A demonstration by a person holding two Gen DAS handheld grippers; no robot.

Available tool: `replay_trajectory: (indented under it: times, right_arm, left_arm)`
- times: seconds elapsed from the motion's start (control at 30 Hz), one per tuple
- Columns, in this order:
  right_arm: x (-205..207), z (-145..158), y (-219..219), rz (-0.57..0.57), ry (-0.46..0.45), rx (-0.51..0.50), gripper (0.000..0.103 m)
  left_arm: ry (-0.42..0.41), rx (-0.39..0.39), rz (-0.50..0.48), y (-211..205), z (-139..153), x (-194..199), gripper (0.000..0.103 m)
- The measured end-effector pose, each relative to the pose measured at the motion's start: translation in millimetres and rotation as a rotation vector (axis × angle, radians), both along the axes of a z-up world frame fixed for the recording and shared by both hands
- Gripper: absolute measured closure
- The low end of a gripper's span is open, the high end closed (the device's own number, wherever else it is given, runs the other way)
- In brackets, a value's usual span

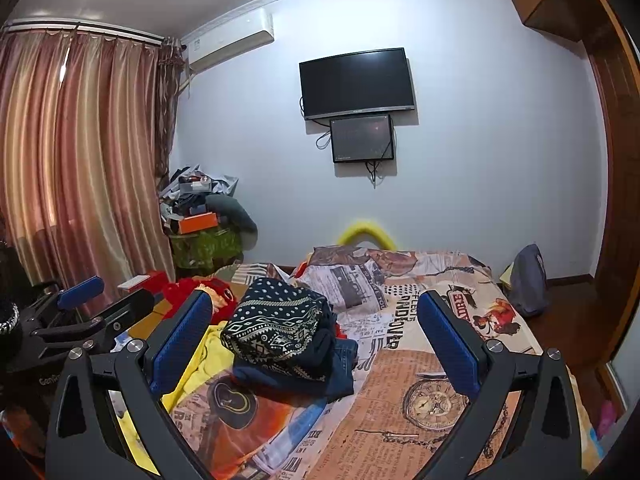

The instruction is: Fold large clothes

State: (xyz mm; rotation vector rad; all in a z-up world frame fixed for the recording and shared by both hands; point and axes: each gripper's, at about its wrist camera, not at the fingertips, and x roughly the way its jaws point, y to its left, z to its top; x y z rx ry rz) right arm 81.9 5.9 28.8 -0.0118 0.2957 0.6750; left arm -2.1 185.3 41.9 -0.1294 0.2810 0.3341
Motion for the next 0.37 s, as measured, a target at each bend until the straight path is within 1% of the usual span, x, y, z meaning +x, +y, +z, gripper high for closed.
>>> replay_trajectory:
  times: [0.37]
  right_arm:
    - [-1.7,-0.6,-1.1,0.002,-0.002,0.000,0.001]
  left_arm:
    - [0.004,0.006,0.000,-1.4,-1.5,-2.8,0.001]
